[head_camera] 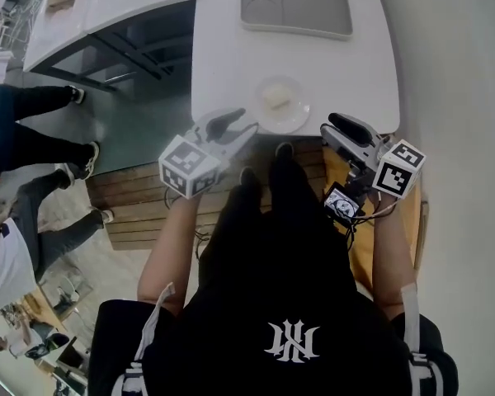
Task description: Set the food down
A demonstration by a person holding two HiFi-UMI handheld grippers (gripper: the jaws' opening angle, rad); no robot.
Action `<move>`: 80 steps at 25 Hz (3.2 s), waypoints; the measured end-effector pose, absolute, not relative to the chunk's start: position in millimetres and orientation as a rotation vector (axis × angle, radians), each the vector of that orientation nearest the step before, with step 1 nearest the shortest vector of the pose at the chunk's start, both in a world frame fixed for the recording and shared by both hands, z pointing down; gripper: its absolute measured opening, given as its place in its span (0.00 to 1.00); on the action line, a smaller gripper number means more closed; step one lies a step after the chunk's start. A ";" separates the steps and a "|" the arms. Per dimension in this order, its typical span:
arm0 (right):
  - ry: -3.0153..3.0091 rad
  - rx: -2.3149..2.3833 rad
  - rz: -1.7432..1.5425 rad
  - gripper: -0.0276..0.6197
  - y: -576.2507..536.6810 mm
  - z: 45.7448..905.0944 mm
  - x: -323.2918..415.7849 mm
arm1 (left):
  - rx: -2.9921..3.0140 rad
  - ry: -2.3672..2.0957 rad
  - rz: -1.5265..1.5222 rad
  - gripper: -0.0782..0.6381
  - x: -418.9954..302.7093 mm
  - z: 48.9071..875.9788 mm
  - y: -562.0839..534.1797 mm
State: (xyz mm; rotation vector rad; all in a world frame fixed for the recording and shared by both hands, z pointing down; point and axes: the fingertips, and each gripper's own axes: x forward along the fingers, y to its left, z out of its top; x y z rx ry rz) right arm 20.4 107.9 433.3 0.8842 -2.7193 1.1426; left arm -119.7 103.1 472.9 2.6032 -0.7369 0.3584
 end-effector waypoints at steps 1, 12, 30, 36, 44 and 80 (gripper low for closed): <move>-2.695 0.870 1.186 0.26 99.8 441.0 21.8 | 2.559 -0.765 0.387 0.30 -120.6 479.8 94.5; -2.448 0.696 1.284 0.32 32.4 528.0 47.9 | 2.264 -0.885 0.628 0.35 -101.1 540.4 48.5; -2.191 0.522 1.381 0.30 31.6 553.7 23.0 | 2.030 -0.913 0.769 0.34 -89.6 555.3 48.7; -2.126 0.609 1.468 0.18 25.2 561.9 25.7 | 2.052 -0.885 0.830 0.26 -91.0 558.3 49.3; -2.097 0.716 1.704 0.09 14.1 544.4 32.0 | 2.138 -0.849 0.809 0.22 -90.5 536.4 24.0; -2.331 1.140 1.629 0.09 -286.4 491.9 139.9 | 2.816 -0.917 0.453 0.21 19.5 460.8 -308.1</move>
